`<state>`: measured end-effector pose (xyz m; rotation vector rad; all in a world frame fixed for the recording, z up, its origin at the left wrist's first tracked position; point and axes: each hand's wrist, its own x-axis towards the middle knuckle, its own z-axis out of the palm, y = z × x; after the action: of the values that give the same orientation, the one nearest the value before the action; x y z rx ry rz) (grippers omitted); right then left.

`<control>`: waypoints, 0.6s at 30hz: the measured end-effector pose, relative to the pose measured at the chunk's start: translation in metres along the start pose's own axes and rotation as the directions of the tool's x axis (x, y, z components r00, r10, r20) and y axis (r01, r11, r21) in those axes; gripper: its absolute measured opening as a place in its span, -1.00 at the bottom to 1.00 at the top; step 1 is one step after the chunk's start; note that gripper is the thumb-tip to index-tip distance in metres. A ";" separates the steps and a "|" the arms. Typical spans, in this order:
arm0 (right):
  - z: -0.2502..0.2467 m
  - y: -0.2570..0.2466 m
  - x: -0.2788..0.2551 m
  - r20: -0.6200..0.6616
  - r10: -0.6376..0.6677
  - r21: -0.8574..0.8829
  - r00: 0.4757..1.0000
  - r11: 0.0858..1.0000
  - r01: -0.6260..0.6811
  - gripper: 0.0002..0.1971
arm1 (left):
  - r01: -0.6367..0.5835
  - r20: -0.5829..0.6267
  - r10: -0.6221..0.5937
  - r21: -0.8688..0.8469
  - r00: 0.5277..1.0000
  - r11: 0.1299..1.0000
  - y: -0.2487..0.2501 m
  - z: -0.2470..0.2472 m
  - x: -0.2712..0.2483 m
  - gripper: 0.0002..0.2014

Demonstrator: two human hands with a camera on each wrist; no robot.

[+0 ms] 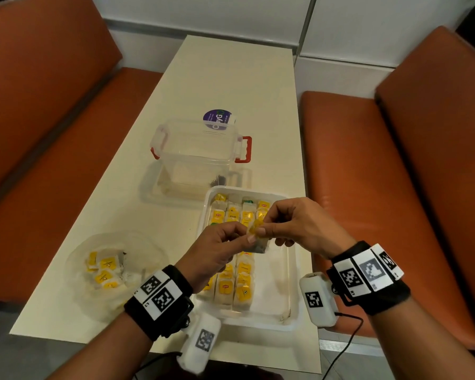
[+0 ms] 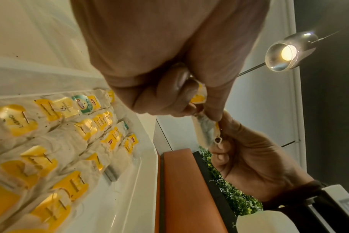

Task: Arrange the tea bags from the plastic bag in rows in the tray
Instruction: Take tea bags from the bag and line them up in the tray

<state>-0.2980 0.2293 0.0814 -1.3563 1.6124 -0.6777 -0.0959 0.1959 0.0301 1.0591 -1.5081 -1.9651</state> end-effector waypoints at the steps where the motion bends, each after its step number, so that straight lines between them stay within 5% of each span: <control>1: 0.000 0.001 0.000 -0.001 0.008 0.002 1.000 1.000 -0.008 -0.74 | -0.004 -0.006 0.004 -0.008 1.000 1.000 0.000 0.001 0.000 -0.82; 11: 0.000 0.010 0.001 0.091 0.047 -0.060 0.995 0.997 -0.042 -0.80 | -0.040 -0.001 0.040 -0.016 0.999 0.999 -0.006 0.014 -0.001 -0.90; 18: -0.005 0.014 0.006 0.116 0.033 -0.125 0.993 0.992 -0.018 -0.90 | 0.014 0.017 -0.015 0.045 1.000 0.999 -0.016 0.011 0.001 -0.65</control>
<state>-0.3087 0.2263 0.0698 -1.4351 1.5957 -0.4790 -0.1036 0.2062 0.0158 1.0769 -1.5647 -1.9635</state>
